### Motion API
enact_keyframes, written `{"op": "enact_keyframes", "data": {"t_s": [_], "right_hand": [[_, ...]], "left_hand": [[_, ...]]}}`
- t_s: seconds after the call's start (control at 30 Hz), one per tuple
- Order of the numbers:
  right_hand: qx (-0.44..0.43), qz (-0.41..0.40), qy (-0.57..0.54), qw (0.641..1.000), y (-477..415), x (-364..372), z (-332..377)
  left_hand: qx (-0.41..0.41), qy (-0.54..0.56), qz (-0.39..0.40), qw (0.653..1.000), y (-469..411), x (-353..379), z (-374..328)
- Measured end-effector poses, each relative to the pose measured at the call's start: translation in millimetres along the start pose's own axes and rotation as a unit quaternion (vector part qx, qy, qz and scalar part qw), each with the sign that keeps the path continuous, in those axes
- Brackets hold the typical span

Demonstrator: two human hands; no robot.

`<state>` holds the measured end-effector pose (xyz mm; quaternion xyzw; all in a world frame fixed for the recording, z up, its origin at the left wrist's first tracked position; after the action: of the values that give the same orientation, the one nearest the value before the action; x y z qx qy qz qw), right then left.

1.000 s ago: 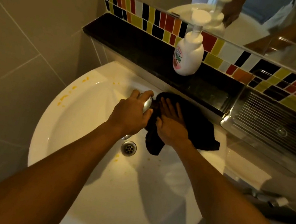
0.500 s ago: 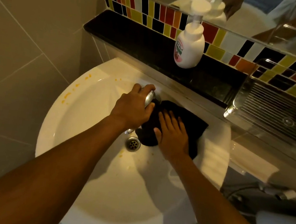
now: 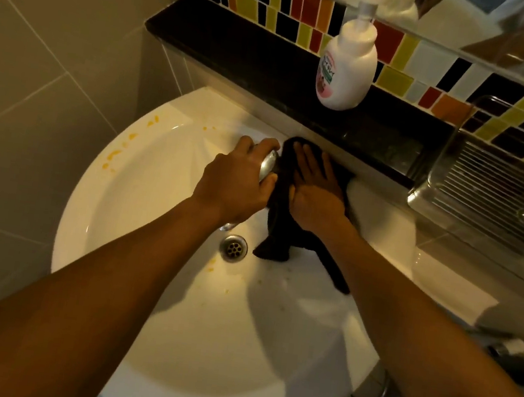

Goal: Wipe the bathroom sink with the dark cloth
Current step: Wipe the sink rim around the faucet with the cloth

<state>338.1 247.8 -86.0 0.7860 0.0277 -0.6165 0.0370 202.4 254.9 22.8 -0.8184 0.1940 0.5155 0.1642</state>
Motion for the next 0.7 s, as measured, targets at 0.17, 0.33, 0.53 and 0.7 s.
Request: {"op": "enact_keyframes", "data": {"t_s": [0.17, 0.33, 0.53, 0.7], "right_hand": [[-0.062, 0.09, -0.02, 0.994, -36, 7, -12], [-0.074, 0.03, -0.042, 0.996, -27, -10, -5], [-0.043, 0.024, -0.035, 0.998, 18, -6, -32], [0.048, 0.027, -0.094, 0.994, 87, -1, -60]], "left_hand": [[0.0, -0.009, -0.004, 1.0, -1, 3, 3], [0.002, -0.016, 0.0, 1.0, -3, 2, 6], [0.005, -0.002, 0.001, 1.0, -4, -1, 5], [-0.011, 0.001, 0.02, 1.0, -3, -2, 2]]}}
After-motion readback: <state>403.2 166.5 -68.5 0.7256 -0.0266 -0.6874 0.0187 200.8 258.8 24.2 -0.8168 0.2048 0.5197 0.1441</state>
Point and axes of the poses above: each hand's wrist, its own y-axis away from the middle knuckle, its own x-axis out of the palm, z = x × y, the point moved 7 cm from there along -y, towards the middle knuckle, and after that the axes turned 2 degrees about x, right-handed, at the moved point
